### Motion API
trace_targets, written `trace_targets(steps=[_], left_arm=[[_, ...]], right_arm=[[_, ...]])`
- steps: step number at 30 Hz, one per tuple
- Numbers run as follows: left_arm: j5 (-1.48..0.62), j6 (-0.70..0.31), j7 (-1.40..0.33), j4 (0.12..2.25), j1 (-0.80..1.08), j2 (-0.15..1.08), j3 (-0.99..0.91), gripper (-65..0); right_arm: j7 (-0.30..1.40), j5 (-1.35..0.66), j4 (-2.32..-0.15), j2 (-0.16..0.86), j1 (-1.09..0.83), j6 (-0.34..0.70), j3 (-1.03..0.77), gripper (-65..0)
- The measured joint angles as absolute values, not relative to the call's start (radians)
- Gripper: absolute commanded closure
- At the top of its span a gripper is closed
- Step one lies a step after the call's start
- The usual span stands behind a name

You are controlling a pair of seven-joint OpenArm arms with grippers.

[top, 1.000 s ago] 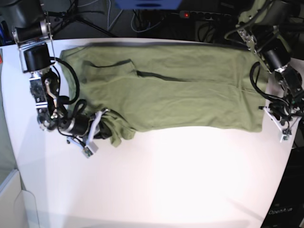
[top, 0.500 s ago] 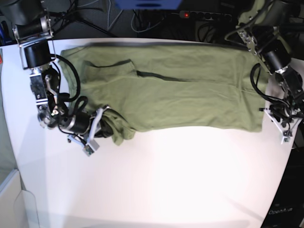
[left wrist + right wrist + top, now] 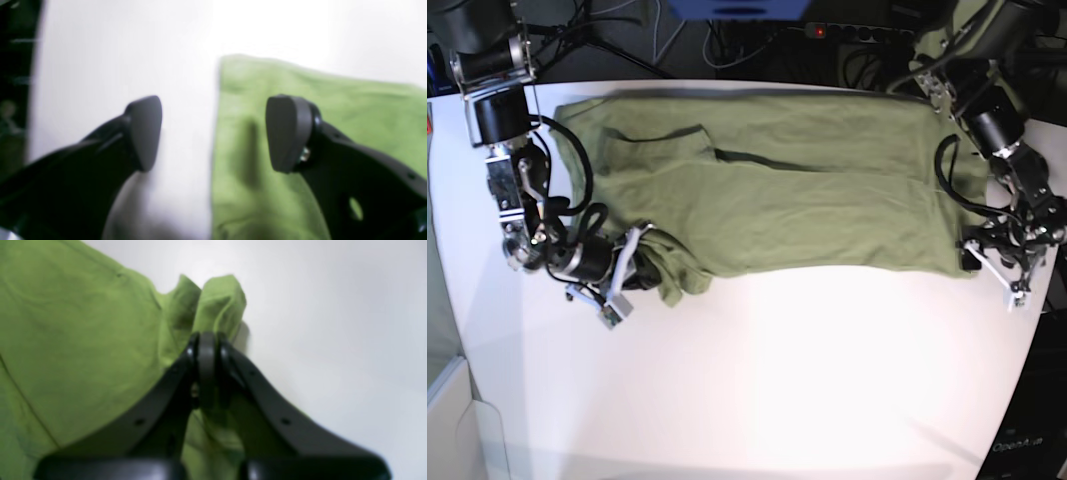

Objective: Fold the T-shirt properly
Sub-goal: 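Grasp the hem corners with both grippers, then lift the hem and fold it over toward the collar edge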

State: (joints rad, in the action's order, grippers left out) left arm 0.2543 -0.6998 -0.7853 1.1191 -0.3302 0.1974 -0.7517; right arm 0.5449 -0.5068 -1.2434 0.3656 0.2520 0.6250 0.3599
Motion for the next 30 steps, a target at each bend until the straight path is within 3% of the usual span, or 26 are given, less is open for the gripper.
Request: trace_targets(steps=[13,15,20,21,23,30], left_arm=[[0.258,-0.699,-0.714,1.003,-0.349,0.199,-0.757,-45.8],[0.258,-0.700,-0.706,1.003,-0.349,0.199,-0.757,-38.8],[0.258,-0.700,-0.706,1.001,-0.348,0.199,-0.757,-2.6],[0.258,-0.700,-0.706,1.001,-0.348,0.198,-0.757,0.0],[0.257,-0.700,-0.706,1.001,-0.348,0.198,-0.757,-2.8],[0.258,-0.700,-0.715,1.050,-0.343,0.191,-0.758,-2.7]], right_arm=[[0.549,-0.506,-1.244,0.377,0.257,0.625,0.360,-0.6],[0.549,-0.507,-1.244,0.377,0.257,0.625,0.360,-0.6],[0.549,-0.506,-1.244,0.377,0.257,0.625,0.360,-0.6],[0.549,-0.506,-1.244,0.377,0.257,0.625,0.360,-0.6],[0.549,-0.506,-1.244,0.377,0.256,0.625,0.360,-0.6],[0.545,-0.506,-1.244,0.377,0.251,0.624,0.360,-0.6]])
